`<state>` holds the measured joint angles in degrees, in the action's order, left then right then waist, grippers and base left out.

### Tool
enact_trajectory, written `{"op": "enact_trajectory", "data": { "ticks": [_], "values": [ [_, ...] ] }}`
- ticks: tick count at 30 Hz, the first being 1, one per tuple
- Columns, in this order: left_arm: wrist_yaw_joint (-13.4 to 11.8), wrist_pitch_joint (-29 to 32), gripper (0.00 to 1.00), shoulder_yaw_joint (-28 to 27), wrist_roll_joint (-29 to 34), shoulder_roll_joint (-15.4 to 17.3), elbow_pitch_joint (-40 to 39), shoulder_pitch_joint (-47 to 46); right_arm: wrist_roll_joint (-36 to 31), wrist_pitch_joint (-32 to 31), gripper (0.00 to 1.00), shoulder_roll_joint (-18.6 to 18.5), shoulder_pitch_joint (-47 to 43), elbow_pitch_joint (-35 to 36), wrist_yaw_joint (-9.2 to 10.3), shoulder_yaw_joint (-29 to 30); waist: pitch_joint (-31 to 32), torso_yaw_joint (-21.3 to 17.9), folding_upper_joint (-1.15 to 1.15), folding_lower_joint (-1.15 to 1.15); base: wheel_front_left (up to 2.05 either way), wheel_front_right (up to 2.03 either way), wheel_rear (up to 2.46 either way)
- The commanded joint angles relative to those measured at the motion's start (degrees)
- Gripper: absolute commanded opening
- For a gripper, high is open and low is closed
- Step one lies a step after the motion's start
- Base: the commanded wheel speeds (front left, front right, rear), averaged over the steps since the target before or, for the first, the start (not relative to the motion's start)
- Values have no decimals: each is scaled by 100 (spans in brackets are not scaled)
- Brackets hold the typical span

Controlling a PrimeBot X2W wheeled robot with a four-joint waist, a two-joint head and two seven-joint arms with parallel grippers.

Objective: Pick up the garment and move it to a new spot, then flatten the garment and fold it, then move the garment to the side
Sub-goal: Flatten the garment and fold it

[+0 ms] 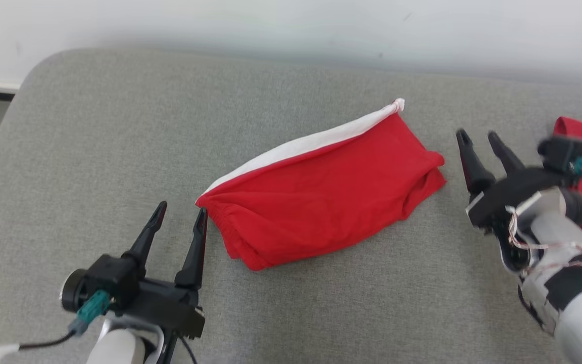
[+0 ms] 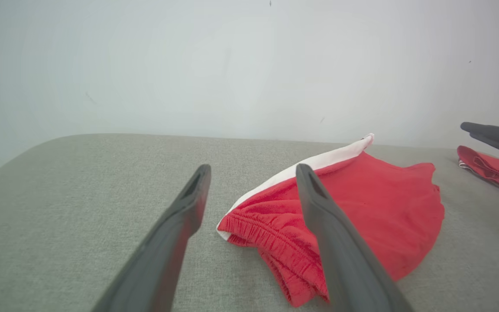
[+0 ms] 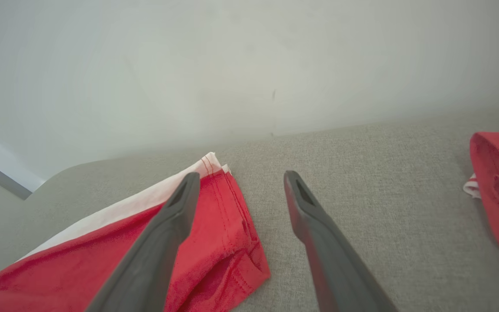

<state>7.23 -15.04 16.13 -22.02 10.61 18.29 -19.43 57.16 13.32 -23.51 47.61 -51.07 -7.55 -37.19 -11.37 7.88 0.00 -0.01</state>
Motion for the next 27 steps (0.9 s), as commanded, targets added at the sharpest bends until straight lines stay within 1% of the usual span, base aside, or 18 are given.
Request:
{"op": "enact_trajectory", "data": {
  "ticks": [1, 5, 7, 8, 10, 11, 13, 17, 19, 23, 27],
  "values": [
    [-25, -13, 100, -154, 263, -67, -259, 250, 118, 98, 100, -30, -256, 49, 12, 53, 165, -58, 0, 1, 0, 0, 0],
    [-78, -13, 100, -487, 794, -258, -813, 754, 260, 187, 100, -63, -780, 162, 12, 211, 346, -36, 0, 1, 0, 0, 0],
    [-125, -13, 100, -660, 996, -337, -1064, 997, 207, 192, 100, -83, -996, 299, 12, 366, 416, -46, 0, 1, 0, 0, 0],
    [-125, -13, 100, -660, 996, -337, -1064, 997, 207, 192, 100, -83, -996, 299, 12, 366, 416, -46, 0, 1, 0, 0, 0],
    [-174, -13, 100, -739, 1296, -380, -1288, 1246, 63, 190, 100, -79, -1255, 473, 12, 601, 459, -68, 0, 1, 0, 0, 0],
    [-207, -13, 100, -800, 1356, -441, -1362, 1356, -31, 190, 100, -66, -1403, 558, 12, 735, 480, -63, 0, 1, 0, 0, 0],
    [-235, -13, 100, -875, 1542, -459, -1465, 1551, -368, 192, 100, -40, -1659, 736, 12, 982, 515, -60, 0, 1, 0, 0, 0],
    [-317, -13, 100, -1122, 1666, -569, -1640, 1846, -981, 187, 100, 150, -2090, 1017, 12, 1496, 579, -51, 0, 1, 0, 0, 0],
    [-305, -13, 100, -1235, 1668, -606, -1633, 1959, -1274, 185, 100, 223, -2228, 1048, 12, 1658, 606, -35, 0, 1, 0, 0, 0],
    [-257, -13, 100, -1381, 1633, -669, -1627, 2093, -1721, 185, 100, 427, -2174, 972, 12, 1873, 646, 27, 0, 1, 0, 0, 0],
    [-193, -13, 100, -1334, 1654, -727, -1585, 2019, -2121, 185, 100, 552, -1743, 652, 11, 1965, 596, 184, 0, 1, 0, 0, 0]
  ]
}}
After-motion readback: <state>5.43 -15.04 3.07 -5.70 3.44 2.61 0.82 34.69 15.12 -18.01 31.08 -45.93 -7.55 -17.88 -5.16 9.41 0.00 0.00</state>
